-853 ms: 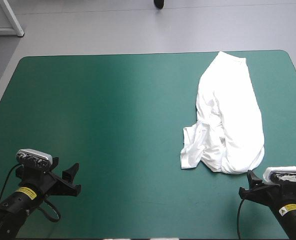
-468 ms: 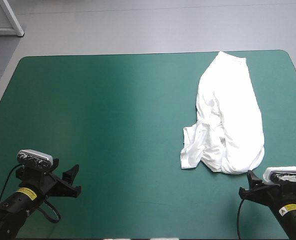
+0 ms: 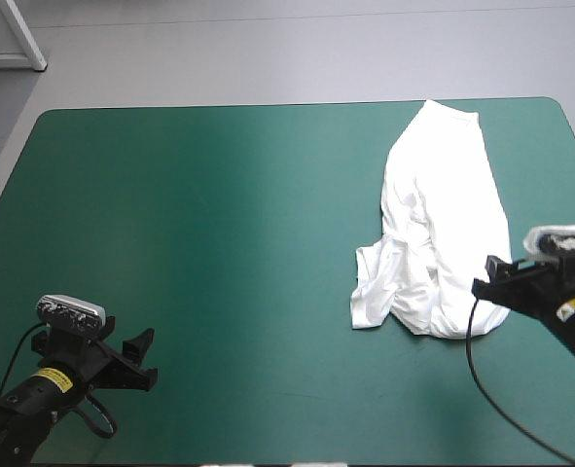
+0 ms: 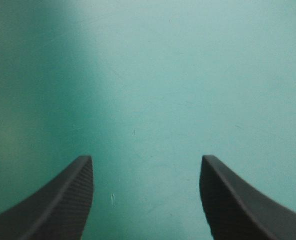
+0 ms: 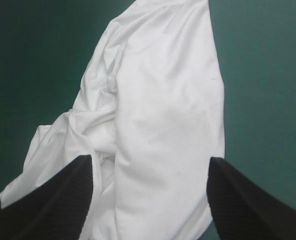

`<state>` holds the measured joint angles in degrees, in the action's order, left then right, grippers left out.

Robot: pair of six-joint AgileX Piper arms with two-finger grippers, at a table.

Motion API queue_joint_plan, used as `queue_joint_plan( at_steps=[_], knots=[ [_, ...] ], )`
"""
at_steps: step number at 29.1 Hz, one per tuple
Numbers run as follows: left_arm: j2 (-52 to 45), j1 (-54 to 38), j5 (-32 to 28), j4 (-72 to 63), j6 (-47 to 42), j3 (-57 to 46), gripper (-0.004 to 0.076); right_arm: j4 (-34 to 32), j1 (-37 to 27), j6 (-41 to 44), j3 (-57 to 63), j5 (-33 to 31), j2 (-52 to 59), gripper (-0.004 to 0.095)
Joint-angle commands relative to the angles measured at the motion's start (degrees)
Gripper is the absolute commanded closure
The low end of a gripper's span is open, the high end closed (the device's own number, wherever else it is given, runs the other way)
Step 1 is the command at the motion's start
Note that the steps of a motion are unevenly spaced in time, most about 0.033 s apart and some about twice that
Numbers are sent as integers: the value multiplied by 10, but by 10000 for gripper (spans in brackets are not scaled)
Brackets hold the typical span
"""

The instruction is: Fold the cloth

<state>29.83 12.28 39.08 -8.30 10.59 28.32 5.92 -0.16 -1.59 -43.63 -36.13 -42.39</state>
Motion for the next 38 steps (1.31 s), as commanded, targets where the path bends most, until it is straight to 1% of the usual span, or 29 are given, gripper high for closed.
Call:
queue_joint_plan(
  at_steps=[1, 4, 7, 11, 12, 14, 17, 18, 24, 25, 27, 30, 31, 32, 33, 34, 37, 38],
  knots=[
    [2, -1, -39, -5, -2, 14, 267, 25, 1, -19, -95, 5, -115, 284],
    [2, -1, -40, -5, -2, 14, 267, 46, 7, -32, -156, 15, -213, 282],
    [2, -1, -40, -5, -2, 14, 267, 39, 18, -29, -215, 28, -303, 282],
    [2, -1, -45, -5, -2, 14, 267, 38, 34, -26, -285, 24, -427, 282],
    [2, -1, -45, -5, -2, 14, 266, 32, 41, -22, -298, 24, -456, 282],
    [2, -1, -45, -5, -2, 14, 266, -2, 56, 3, -326, 26, -509, 282],
    [2, -1, -47, -5, -4, 14, 266, -75, 68, 58, -360, 15, -571, 282],
    [2, -1, -47, -5, -4, 14, 266, -87, 70, 74, -367, 12, -586, 282],
    [2, -1, -48, -11, -2, 14, 267, -74, 74, 80, -380, 20, -641, 287],
    [2, -1, -51, -11, -2, 14, 267, -73, 74, 80, -380, 21, -647, 309],
    [2, -1, -57, -11, -2, 14, 267, -70, 75, 77, -380, 24, -657, 410],
    [2, -1, -75, -10, -2, 14, 267, -67, 90, 53, -380, 46, -672, 722],
    [2, -1, -79, -10, -2, 14, 267, -66, 99, 41, -380, 59, -673, 841],
    [2, -1, -81, -10, -5, 14, 267, -66, 110, 32, -380, 72, -673, 930],
    [2, -1, -84, -11, -5, 14, 267, -66, 123, 24, -383, 82, -672, 916],
    [2, -1, -87, -11, -6, 14, 267, -66, 137, 11, -389, 92, -671, 923],
    [2, -1, -88, -11, -14, 18, 267, -66, 180, -27, -427, 89, -671, 927],
    [2, -1, -88, -6, -20, 28, 267, -59, 218, -63, -456, 78, -671, 927]
  ],
)
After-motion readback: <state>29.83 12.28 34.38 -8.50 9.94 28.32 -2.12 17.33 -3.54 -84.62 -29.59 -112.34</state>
